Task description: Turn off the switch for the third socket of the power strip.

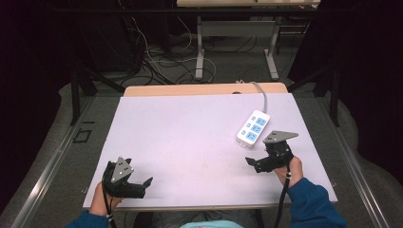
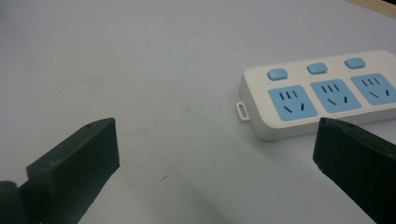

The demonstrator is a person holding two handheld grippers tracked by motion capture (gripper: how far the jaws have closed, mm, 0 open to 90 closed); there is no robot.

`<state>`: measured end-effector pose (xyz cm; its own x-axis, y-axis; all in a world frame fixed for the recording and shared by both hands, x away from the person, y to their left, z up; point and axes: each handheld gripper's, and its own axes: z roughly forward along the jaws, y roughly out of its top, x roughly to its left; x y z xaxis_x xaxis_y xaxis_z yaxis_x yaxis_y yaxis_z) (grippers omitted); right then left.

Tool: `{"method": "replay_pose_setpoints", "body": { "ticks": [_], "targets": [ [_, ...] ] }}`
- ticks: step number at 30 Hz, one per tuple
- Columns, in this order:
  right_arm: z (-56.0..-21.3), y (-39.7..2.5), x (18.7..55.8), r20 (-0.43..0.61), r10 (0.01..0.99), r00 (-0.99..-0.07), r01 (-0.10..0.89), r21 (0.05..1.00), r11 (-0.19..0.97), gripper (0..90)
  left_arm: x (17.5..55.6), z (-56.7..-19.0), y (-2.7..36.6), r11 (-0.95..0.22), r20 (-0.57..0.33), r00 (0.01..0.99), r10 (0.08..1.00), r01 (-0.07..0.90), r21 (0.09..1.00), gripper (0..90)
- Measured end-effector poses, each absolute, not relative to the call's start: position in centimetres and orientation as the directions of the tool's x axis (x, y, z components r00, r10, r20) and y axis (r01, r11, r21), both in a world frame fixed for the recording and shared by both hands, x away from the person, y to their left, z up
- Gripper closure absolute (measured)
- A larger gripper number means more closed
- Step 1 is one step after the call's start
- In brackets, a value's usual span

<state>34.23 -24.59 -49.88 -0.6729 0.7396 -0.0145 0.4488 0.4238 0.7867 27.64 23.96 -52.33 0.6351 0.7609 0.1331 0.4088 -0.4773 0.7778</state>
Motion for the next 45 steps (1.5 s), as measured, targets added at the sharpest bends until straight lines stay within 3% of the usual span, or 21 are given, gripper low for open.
{"method": "replay_pose_setpoints", "body": {
  "ticks": [45],
  "targets": [
    [-51.4,-27.3,29.0,-0.069,0.772,-0.632,0.44,0.788,0.431,0.0,27.7,-52.3,23.9,-0.484,0.147,0.632,0.761,0.403,0.777,0.5]
  ]
}}
